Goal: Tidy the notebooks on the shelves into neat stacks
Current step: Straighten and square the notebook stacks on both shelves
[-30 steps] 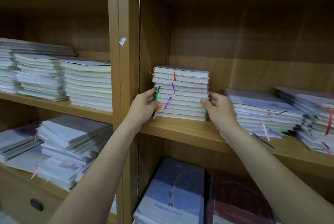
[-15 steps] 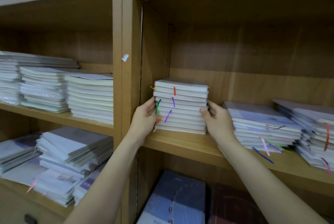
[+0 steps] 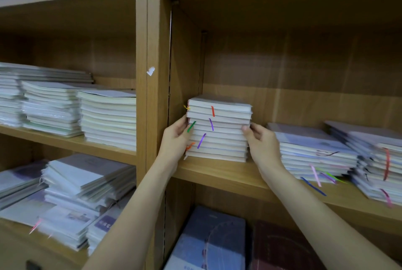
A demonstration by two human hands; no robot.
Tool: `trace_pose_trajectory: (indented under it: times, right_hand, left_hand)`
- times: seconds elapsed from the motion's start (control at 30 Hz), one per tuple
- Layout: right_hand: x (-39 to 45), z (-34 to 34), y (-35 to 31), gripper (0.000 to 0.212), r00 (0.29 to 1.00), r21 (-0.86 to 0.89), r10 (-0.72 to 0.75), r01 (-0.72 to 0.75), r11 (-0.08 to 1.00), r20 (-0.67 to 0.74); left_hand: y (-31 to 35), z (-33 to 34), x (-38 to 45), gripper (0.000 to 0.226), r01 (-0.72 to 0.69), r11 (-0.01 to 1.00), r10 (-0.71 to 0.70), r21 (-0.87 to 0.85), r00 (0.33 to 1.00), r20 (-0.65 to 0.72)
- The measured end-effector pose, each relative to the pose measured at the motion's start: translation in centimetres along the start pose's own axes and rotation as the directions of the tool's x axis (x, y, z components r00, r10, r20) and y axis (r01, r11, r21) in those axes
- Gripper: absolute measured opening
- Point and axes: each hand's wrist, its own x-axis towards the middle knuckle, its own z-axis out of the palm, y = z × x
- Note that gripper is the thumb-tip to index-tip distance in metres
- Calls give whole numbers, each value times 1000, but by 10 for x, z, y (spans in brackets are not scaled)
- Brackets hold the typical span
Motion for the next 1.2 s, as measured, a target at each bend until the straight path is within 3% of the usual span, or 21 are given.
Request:
trace_pose_trajectory:
  times: [0.2,0.37,0.6,0.7,0.87,0.97,1.2]
  right_hand:
    - [1,1,2,29,999,-3,0,0,1000,-44]
    - [5,2,6,15,999,34,27,-26,999,-32]
    - [6,3,11,12,998,46,48,-47,998,-31]
    - [5,4,9,30,998,56,50,-48,997,-37]
    - [3,3,8,35,1000,0,17,-17,1000,-14]
    - [3,4,3,58,1000,-23,-8,8,1000,1]
    - [9,5,-3,44,997,18,-76,77,997,-16]
  left_hand:
    - [1,7,3,35,16,1000,-13,20,992,-125]
    - [-2,7,6,37,26,1000,-23,18,993,-118]
    - [-5,8,7,36,3,999,2,34,991,-136]
    - [-4,8,8,36,-1,998,11,64,989,-149]
    - [-6,8,8,41,-14,997,23,82,993,-113]
    - [-4,13,9,41,-46,998,48,47,997,-57]
    - [-5,14,16,37,-36,993,29,-108,998,-61]
